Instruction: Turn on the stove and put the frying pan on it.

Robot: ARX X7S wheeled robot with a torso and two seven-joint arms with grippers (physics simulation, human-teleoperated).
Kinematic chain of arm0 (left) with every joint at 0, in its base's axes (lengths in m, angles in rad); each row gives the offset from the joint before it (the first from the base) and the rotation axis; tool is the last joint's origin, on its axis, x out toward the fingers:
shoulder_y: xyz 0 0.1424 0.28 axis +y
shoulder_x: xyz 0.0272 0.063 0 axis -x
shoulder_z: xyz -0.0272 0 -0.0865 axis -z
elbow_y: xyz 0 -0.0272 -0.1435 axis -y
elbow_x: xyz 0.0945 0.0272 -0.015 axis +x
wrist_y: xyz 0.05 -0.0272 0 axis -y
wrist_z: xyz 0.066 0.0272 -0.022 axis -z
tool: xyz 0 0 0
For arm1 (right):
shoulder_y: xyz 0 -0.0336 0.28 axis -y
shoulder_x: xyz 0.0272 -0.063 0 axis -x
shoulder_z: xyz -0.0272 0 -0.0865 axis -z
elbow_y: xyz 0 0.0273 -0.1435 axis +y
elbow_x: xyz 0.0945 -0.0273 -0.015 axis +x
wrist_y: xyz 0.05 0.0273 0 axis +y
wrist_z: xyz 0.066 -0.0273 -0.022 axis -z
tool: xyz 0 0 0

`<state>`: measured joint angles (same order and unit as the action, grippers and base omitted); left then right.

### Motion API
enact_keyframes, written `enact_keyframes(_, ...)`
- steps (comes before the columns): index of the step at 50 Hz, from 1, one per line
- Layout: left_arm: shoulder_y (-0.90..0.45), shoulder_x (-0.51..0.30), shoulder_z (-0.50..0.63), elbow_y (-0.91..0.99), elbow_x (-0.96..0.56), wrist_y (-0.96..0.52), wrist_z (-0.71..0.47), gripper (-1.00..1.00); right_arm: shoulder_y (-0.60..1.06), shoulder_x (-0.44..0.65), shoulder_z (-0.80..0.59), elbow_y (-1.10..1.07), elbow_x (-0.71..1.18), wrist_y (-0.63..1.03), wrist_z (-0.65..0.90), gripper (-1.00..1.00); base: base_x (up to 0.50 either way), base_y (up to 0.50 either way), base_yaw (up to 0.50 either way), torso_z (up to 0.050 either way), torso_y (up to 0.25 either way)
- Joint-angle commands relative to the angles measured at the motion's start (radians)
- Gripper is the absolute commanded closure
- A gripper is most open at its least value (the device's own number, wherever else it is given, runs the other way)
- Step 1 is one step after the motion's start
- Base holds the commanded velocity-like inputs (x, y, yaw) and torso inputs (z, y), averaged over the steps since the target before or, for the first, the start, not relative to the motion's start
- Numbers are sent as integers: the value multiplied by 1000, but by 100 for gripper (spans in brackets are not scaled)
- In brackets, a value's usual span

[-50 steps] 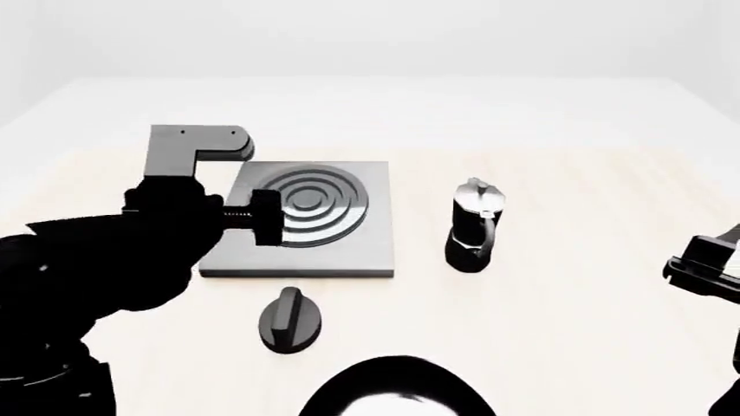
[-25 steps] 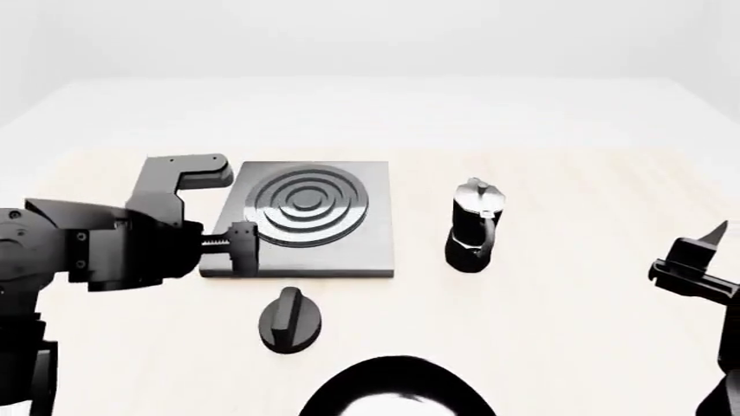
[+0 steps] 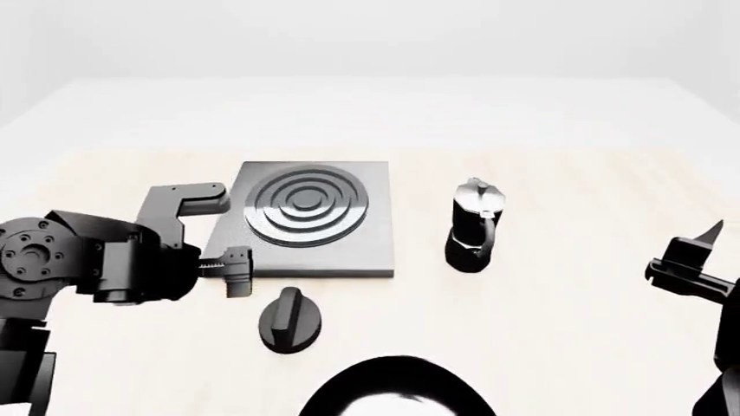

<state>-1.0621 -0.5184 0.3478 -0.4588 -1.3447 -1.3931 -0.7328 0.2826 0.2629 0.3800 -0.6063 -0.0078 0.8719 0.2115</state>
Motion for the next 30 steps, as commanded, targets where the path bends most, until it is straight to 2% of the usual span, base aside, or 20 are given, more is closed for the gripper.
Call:
enact_keyframes(1, 2, -9, 62, -48, 49, 31, 90, -100, -4, 1, 2, 2, 4, -4, 3, -100, 0, 0, 0, 0, 0)
enact_keyframes(11, 10, -15, 134, -65, 100, 54, 187, -100, -4, 0, -8, 14, 4, -10, 8, -100, 0, 0, 0, 0, 0)
enact_keyframes(17, 17, -22, 147, -56, 99, 51, 203, -100, -6, 2, -5, 12, 7, -8, 8, -100, 0, 0, 0, 0, 0)
enact_keyframes(30, 48, -54, 200, 69, 83, 30, 283, -100, -2, 6, -9, 15, 9, -3, 13, -100, 0, 0, 0, 0, 0)
